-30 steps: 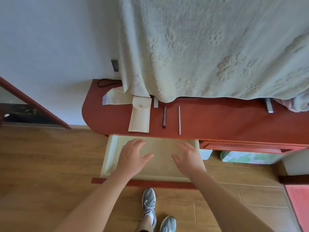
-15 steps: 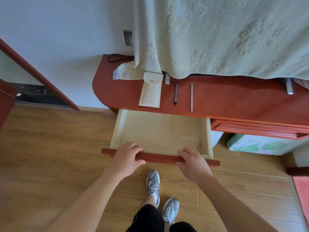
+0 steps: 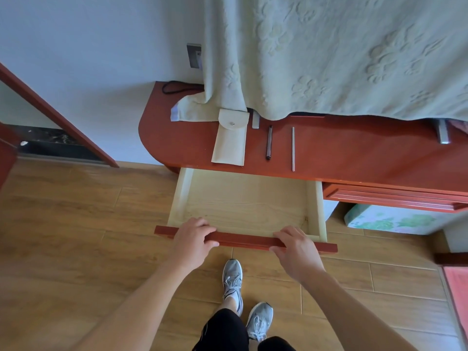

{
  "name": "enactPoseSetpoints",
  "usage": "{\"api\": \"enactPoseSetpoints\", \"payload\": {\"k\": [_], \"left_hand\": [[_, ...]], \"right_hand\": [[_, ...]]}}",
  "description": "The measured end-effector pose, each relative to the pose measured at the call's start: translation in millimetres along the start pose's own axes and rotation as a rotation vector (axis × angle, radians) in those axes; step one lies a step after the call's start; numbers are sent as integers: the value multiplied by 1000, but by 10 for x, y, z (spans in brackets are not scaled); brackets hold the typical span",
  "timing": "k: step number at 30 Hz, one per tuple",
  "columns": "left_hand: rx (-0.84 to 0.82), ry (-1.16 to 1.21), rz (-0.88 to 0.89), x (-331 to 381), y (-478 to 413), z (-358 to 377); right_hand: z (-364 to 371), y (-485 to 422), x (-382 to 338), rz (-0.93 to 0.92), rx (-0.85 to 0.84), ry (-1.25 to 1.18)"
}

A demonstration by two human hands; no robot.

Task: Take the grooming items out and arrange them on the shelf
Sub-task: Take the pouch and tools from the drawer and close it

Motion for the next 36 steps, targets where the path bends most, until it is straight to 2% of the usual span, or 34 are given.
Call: {"api": "enactPoseSetpoints", "payload": {"k": [13,19,23,26,29,33,36], "left_hand": [[45,-12,36,102,-716,-132],[203,-49,34,134,-977,-292],[133,-177,-51,117,-1122,-373],[62,-244,-70,116,-1217,-370],[70,-231,-68,117,-1247,-386],[142,-170,-61,119,-1290,-420],[235,-111,-57,109,-1382,-439]], "right_hand": [[-159,-640,195,83,39,10],[-312,-916,201,86,27,149],[-463,-1096,157,25,-74,341],[-509,-1239,207,27,-198,360],[-521,-1299,252,26,-234,349],[-532,-1349,279,-11,-179,347],[-565,-1419,311,-50,-33,316]]}}
Point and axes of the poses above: each hand's wrist, its own y-axis away from the middle knuckle, its own z-axis out of the palm, x = y × z, the point moved 4 cm from there along -y, towards the middle knuckle, and after that the axes turned 11 degrees about -z, right-handed, at the moved point
